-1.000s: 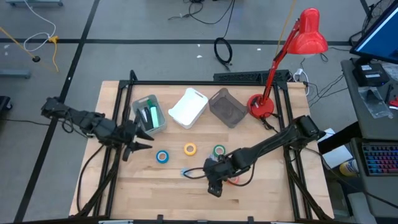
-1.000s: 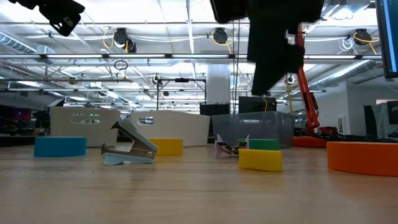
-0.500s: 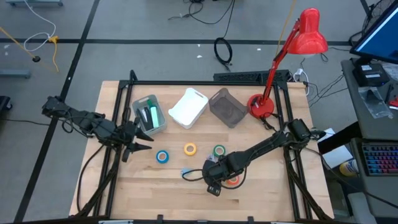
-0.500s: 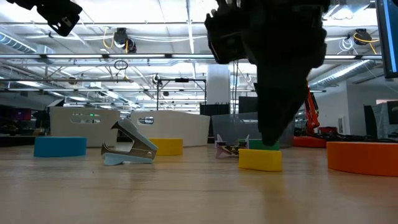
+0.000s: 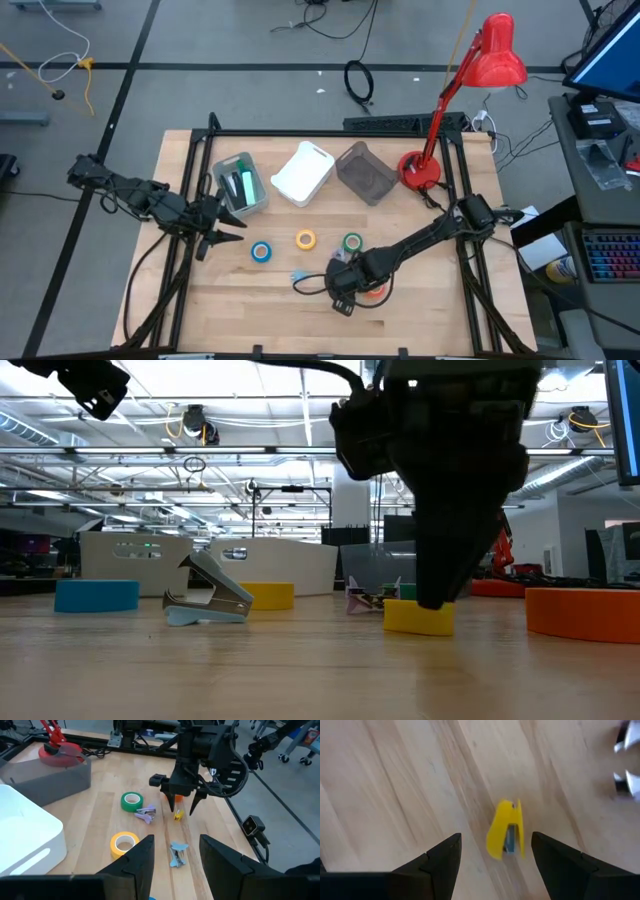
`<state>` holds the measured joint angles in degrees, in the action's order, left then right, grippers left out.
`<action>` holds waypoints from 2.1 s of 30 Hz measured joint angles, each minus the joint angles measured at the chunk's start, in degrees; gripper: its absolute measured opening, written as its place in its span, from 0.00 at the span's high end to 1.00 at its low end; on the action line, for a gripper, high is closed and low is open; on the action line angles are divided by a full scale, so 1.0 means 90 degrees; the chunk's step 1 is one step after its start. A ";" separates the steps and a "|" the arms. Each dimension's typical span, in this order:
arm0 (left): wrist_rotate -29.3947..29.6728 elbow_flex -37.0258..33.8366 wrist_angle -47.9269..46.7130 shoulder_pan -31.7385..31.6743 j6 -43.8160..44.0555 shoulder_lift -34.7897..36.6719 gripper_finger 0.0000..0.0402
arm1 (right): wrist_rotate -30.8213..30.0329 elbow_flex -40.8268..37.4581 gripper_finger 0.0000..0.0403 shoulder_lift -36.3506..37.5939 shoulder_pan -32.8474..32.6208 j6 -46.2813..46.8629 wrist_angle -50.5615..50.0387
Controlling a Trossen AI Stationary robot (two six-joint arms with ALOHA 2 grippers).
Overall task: Pick and place Stapler, Stapler remover, tape
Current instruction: Put the small yellow stapler into the gray bin
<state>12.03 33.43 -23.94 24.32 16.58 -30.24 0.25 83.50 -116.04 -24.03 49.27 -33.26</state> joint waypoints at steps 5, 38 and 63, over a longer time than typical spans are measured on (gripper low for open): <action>0.0000 0.0000 -0.0004 0.0000 0.0004 0.0000 0.61 | -0.0032 0.0016 0.42 -0.0172 -0.0008 0.0141 0.0047; 0.0002 0.0000 -0.0138 0.0000 0.0135 -0.0012 0.61 | 0.0300 -0.0017 0.86 -0.0065 -0.0035 -0.0074 -0.0135; 0.0847 0.0000 0.2103 -0.0002 0.0524 -0.1553 0.61 | -0.0004 -0.0009 0.86 0.1684 0.1393 -0.3168 0.2410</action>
<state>19.66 33.43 -5.01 24.29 21.29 -44.21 0.22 83.42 -100.88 -11.49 20.76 -11.57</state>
